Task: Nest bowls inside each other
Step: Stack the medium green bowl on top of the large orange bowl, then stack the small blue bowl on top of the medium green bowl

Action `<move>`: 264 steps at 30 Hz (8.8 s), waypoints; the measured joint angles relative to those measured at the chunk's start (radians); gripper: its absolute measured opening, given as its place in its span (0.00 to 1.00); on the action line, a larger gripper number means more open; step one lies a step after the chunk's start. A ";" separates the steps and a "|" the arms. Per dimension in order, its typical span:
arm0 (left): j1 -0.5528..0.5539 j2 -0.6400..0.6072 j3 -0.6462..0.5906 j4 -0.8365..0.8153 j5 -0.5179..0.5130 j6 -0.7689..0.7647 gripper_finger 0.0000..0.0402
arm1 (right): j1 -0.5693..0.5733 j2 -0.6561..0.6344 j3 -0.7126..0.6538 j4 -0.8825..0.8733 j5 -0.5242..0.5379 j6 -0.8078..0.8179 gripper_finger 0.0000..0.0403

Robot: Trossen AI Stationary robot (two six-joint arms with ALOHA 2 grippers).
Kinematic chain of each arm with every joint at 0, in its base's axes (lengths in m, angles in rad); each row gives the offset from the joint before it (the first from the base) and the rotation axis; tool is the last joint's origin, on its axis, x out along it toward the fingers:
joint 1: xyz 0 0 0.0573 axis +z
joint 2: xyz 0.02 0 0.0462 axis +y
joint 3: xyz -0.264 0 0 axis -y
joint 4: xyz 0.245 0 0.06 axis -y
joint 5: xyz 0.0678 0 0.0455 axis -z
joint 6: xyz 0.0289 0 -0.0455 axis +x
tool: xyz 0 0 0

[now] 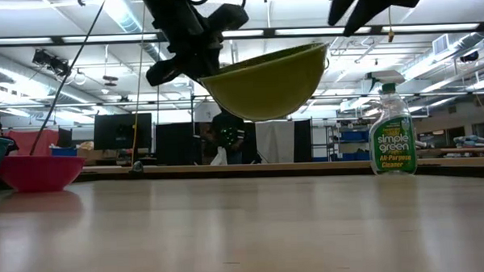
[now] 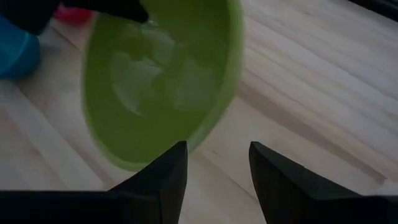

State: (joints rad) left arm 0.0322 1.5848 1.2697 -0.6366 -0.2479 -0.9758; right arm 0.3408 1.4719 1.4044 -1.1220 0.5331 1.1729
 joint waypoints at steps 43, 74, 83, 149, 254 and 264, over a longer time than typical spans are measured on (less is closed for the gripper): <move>-0.047 0.000 -0.002 0.259 -0.057 -0.218 0.42 | -0.116 0.074 0.000 0.004 0.121 -0.076 0.05; -0.046 -0.134 0.001 0.241 0.006 0.269 0.64 | 0.178 -0.133 -0.027 -0.253 -0.609 -0.708 0.08; -0.048 -0.142 0.000 0.249 0.148 0.344 0.64 | 0.332 -0.132 -0.195 -0.117 -0.609 -0.671 0.08; -0.328 -0.150 0.000 -0.697 0.384 1.205 0.58 | 0.335 -0.133 -0.138 -0.251 -0.370 -0.342 0.42; -0.010 -0.077 -0.144 0.488 -0.070 -0.066 0.05 | -0.176 -0.045 -0.068 0.256 0.216 -0.506 0.22; -0.023 -0.078 -0.144 0.514 -0.042 -0.072 0.21 | -0.183 -0.043 -0.070 0.218 0.217 -0.487 0.05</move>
State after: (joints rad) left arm 0.0097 1.5068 1.1255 -0.1229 -0.2904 -1.0478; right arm 0.1580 1.4287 1.3346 -0.9041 0.7496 0.6861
